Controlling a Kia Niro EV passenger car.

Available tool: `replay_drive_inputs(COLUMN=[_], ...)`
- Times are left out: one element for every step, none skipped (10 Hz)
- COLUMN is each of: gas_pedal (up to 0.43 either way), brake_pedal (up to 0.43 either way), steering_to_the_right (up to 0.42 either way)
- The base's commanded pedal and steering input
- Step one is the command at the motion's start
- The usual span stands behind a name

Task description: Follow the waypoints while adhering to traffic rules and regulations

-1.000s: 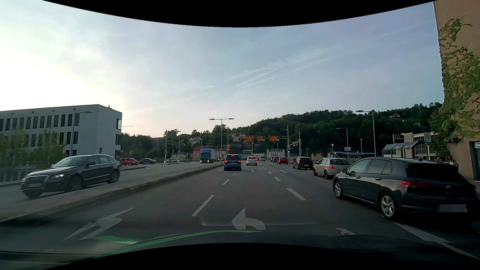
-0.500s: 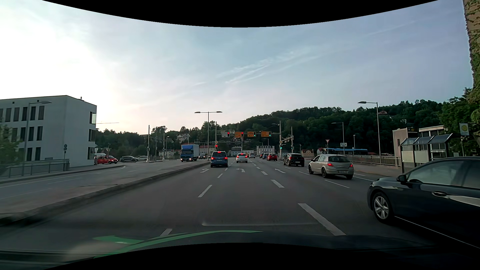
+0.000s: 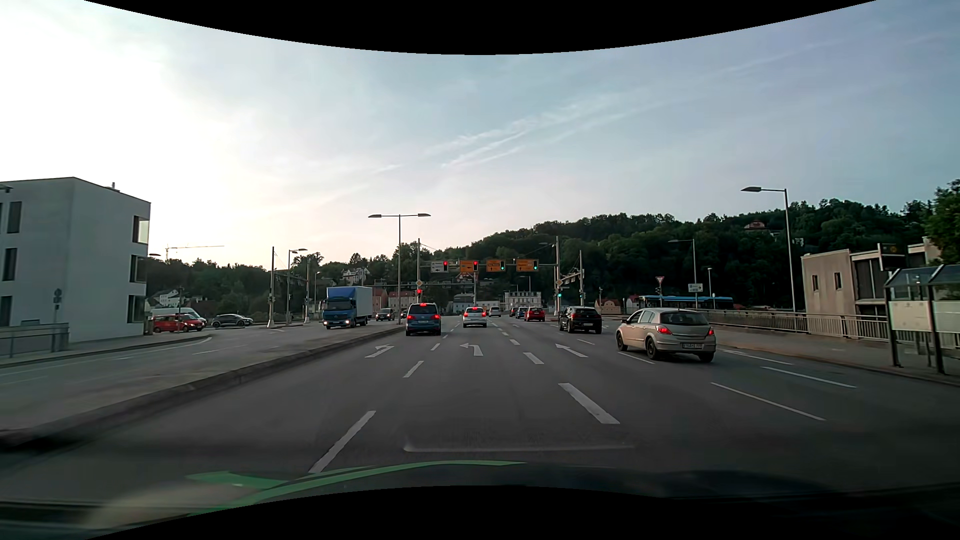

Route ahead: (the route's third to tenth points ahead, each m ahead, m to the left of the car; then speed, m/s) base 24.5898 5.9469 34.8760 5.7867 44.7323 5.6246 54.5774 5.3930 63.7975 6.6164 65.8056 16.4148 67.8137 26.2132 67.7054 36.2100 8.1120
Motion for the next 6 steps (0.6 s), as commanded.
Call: replay_drive_inputs(gas_pedal=[0.118,0.047,0.0,0.0,0.0,0.0], brake_pedal=[0.0,0.0,0.0,0.0,0.0,0.0], steering_to_the_right=[0.007,0.006,0.006,0.004,0.003,0.0])
